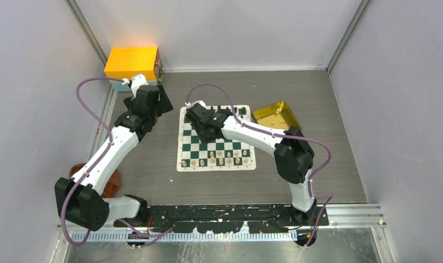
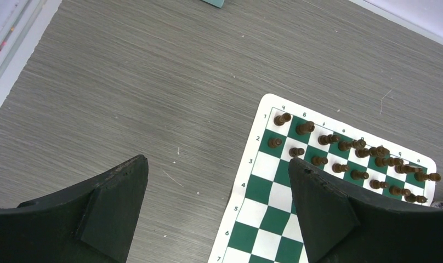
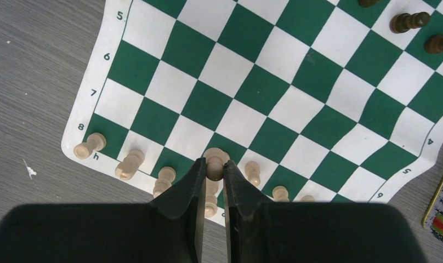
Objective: Set up the chess pieces on the board
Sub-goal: Place the chess piece on the chessboard.
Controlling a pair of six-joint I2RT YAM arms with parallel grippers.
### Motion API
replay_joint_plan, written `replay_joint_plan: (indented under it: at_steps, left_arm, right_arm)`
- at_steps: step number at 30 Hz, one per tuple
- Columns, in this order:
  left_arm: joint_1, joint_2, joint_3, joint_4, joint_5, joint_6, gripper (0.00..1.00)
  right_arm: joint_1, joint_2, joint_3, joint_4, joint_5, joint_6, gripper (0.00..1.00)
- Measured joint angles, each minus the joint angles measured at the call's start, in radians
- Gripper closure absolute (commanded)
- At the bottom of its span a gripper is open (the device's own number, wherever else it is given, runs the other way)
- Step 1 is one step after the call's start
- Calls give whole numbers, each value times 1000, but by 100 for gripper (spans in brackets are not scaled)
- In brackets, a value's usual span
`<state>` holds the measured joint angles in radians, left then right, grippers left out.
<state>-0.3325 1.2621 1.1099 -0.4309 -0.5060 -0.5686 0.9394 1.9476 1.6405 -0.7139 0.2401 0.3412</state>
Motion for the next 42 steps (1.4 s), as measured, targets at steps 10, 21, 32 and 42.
replay_joint_plan:
  at_steps: [10, 21, 32, 42]
  left_arm:
    - [6, -2, -1, 0, -6, 0, 1]
    - [7, -2, -1, 0, -6, 0, 1]
    - [8, -2, -2, 0, -5, 0, 1]
    - [8, -2, -2, 0, -6, 0, 1]
  right_arm:
    - [51, 57, 15, -2, 0, -13, 99]
    - [61, 95, 16, 9, 0, -22, 100]
    - [60, 97, -51, 77, -21, -23, 100]
    - [60, 114, -93, 136, -45, -26, 100]
